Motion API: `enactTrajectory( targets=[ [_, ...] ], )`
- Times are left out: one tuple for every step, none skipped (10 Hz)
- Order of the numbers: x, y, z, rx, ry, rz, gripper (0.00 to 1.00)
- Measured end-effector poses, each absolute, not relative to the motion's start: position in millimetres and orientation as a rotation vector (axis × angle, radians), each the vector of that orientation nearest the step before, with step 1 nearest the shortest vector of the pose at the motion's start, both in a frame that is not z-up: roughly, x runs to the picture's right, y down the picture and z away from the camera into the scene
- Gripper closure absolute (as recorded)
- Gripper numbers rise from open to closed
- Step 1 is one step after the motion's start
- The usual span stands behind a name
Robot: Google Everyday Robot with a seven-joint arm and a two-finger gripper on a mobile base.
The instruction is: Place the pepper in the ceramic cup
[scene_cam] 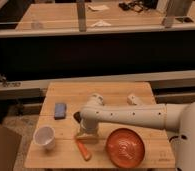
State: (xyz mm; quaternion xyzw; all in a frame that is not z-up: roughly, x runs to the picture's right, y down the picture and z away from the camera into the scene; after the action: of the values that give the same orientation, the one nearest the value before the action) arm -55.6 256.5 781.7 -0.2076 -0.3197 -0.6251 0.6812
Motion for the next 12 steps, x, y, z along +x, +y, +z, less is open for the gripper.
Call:
enactTrajectory(
  targets=[
    [-56.9, 256.8, 782.2, -0.467, -0.718, -1.407, 0.20],
    [-58.1, 257.5, 782.9, -0.469, -0.720, -1.414, 0.20],
    [-58.6, 257.5, 783.3, -0.469, -0.719, -1.419, 0.20],
    [-58.8, 257.7, 783.6, -0.469, -0.718, -1.422, 0.20],
    [-58.3, 257.9, 784.1, -0.471, -0.716, -1.426, 0.20],
    [-58.9, 258.2, 784.0, -0.472, -0.716, -1.432, 0.20],
    [-59.6, 258.0, 784.4, -0.473, -0.717, -1.437, 0.20],
    [-60.1, 257.3, 785.1, -0.473, -0.721, -1.438, 0.20],
    [-60.6, 255.4, 786.5, -0.473, -0.726, -1.439, 0.20],
    [-60.3, 254.5, 787.3, -0.472, -0.726, -1.440, 0.20],
    [-61.5, 255.1, 788.2, -0.472, -0.726, -1.448, 0.20],
    [-63.4, 255.8, 788.5, -0.472, -0.729, -1.455, 0.20]
  ],
)
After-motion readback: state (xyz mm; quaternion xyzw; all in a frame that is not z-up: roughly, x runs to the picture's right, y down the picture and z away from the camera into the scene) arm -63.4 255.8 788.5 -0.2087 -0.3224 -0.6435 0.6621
